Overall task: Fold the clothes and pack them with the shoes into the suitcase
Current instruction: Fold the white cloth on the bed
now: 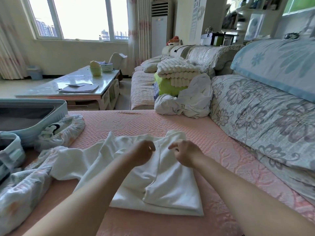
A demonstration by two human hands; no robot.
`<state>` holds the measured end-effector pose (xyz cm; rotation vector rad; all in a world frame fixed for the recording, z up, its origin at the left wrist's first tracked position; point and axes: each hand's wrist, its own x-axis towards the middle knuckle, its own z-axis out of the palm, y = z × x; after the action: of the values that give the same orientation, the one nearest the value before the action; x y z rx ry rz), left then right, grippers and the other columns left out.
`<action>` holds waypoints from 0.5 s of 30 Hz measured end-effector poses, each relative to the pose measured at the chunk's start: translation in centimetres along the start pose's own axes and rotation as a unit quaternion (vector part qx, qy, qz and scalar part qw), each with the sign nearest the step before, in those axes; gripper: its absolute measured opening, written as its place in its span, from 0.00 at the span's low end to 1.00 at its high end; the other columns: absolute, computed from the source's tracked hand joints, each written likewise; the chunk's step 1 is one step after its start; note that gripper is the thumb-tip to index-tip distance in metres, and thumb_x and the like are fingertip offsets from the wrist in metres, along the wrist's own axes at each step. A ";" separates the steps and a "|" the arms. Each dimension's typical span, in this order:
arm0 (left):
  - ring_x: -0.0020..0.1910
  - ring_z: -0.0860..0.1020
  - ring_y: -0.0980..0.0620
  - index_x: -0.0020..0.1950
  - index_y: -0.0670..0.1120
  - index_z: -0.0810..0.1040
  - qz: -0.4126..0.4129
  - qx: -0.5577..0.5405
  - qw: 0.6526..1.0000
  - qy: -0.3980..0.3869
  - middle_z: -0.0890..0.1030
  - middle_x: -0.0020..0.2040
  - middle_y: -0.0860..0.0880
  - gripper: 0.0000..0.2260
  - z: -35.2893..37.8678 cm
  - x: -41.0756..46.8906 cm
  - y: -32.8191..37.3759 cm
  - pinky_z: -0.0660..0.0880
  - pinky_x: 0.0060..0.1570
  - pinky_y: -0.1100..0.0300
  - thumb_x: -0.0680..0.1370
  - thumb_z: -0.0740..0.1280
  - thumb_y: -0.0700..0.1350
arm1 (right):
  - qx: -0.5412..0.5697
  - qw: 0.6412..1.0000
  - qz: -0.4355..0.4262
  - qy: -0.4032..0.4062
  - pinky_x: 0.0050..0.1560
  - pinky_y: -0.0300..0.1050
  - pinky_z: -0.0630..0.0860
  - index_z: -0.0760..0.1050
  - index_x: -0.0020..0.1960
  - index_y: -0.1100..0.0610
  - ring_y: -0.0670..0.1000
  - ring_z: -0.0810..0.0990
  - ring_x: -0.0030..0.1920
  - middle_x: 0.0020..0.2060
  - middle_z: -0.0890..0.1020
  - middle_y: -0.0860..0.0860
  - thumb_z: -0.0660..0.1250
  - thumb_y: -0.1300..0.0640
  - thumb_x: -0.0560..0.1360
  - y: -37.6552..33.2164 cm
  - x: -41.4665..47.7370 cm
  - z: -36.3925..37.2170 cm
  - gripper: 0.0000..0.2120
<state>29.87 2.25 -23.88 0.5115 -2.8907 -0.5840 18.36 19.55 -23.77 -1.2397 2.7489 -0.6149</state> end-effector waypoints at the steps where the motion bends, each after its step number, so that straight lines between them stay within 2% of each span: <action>1: 0.51 0.79 0.48 0.57 0.51 0.81 -0.011 0.022 0.999 0.036 0.81 0.56 0.48 0.13 0.1 0.8 -0.6 0.73 0.49 0.58 0.81 0.58 0.40 | -0.002 1.000 -0.002 0.025 0.65 0.50 0.74 0.80 0.63 0.47 0.52 0.79 0.62 0.63 0.81 0.47 0.59 0.58 0.78 0.3 0.8 0.4 0.18; 4: 0.61 0.76 0.44 0.68 0.48 0.74 -0.033 0.079 0.995 0.051 0.76 0.64 0.45 0.16 0.8 3.4 -2.7 0.71 0.56 0.55 0.82 0.55 0.40 | -0.070 0.997 -0.014 0.042 0.73 0.51 0.62 0.71 0.73 0.47 0.53 0.68 0.72 0.72 0.72 0.49 0.57 0.59 0.80 1.3 3.3 1.6 0.23; 6: 0.65 0.73 0.43 0.70 0.46 0.72 -0.047 0.133 0.990 0.013 0.74 0.66 0.43 0.16 1.6 4.6 -4.1 0.70 0.61 0.52 0.83 0.56 0.45 | -0.109 0.994 -0.002 -0.001 0.76 0.52 0.54 0.61 0.79 0.47 0.53 0.58 0.78 0.78 0.63 0.50 0.56 0.55 0.82 2.0 4.8 2.5 0.25; 8: 0.66 0.72 0.43 0.68 0.45 0.72 -0.069 0.164 0.984 -0.034 0.74 0.66 0.43 0.17 2.6 5.2 -5.4 0.70 0.62 0.51 0.83 0.56 0.51 | -0.132 0.989 0.014 -0.061 0.78 0.54 0.48 0.53 0.81 0.45 0.53 0.51 0.81 0.81 0.53 0.51 0.54 0.47 0.83 2.7 6.0 3.6 0.27; 12: 0.56 0.78 0.42 0.62 0.47 0.74 -0.057 0.181 0.981 -0.026 0.80 0.58 0.44 0.13 3.2 5.4 -6.5 0.74 0.53 0.53 0.83 0.56 0.51 | -0.149 0.979 0.039 -0.131 0.79 0.55 0.40 0.46 0.82 0.43 0.52 0.42 0.81 0.82 0.43 0.51 0.48 0.39 0.83 4.5 7.3 5.1 0.29; 15: 0.53 0.80 0.43 0.59 0.49 0.74 -0.049 0.256 0.964 0.058 0.81 0.56 0.46 0.13 1.9 5.7 -7.4 0.71 0.44 0.55 0.85 0.54 0.53 | -0.143 0.981 0.042 -0.124 0.79 0.54 0.39 0.45 0.82 0.42 0.52 0.40 0.81 0.82 0.42 0.51 0.48 0.40 0.84 5.3 7.6 5.2 0.29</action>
<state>26.38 -5.54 -28.16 0.7247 -2.8983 0.1961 10.62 15.39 -29.82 -1.1483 2.7232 -0.0507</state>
